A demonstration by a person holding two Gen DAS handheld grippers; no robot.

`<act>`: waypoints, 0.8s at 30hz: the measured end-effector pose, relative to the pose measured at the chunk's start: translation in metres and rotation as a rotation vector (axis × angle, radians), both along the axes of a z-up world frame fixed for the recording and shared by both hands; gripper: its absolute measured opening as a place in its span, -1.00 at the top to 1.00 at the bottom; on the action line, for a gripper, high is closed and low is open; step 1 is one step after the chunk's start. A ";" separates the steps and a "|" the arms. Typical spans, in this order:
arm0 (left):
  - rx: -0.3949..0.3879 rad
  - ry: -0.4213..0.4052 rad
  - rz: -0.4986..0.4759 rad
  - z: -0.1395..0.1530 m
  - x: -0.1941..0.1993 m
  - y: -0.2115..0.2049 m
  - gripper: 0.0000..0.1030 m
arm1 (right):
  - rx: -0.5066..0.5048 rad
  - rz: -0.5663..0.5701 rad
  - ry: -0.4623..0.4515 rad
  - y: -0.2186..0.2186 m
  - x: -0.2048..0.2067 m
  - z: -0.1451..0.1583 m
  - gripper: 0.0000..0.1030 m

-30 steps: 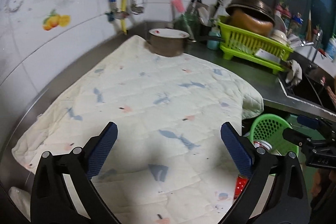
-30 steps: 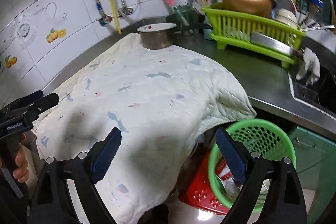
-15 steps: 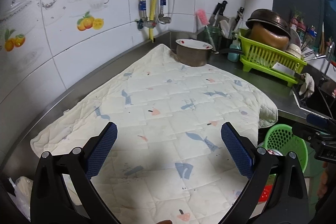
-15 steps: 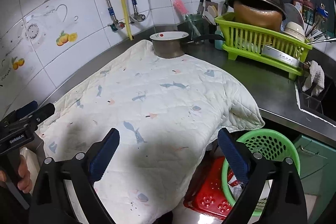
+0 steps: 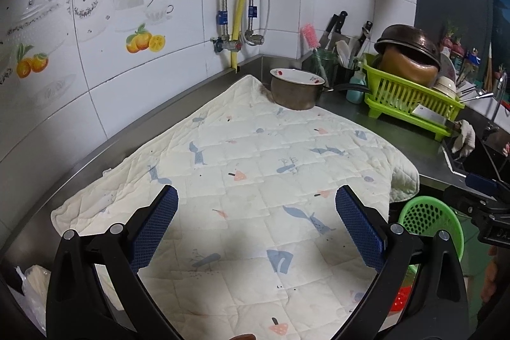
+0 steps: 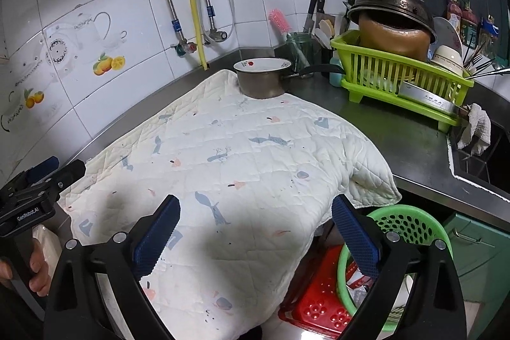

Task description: Collect trash

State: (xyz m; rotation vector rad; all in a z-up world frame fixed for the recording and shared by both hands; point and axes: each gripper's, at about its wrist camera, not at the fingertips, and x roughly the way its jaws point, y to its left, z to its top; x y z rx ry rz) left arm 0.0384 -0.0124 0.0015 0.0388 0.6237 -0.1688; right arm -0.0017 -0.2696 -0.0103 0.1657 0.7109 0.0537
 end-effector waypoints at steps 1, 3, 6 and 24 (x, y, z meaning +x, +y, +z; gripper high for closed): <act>-0.002 -0.001 -0.004 0.001 -0.001 0.000 -0.90 | -0.001 -0.001 0.000 0.000 0.000 0.000 -0.80; -0.003 -0.002 -0.006 0.001 -0.001 -0.001 -0.90 | -0.004 -0.002 0.002 0.000 0.000 0.000 -0.80; -0.001 -0.002 -0.010 0.001 -0.002 -0.002 -0.90 | -0.006 -0.005 -0.001 0.002 -0.001 0.002 -0.80; -0.004 -0.015 -0.026 0.005 -0.006 -0.003 -0.90 | -0.008 -0.014 -0.008 0.001 -0.003 0.007 -0.81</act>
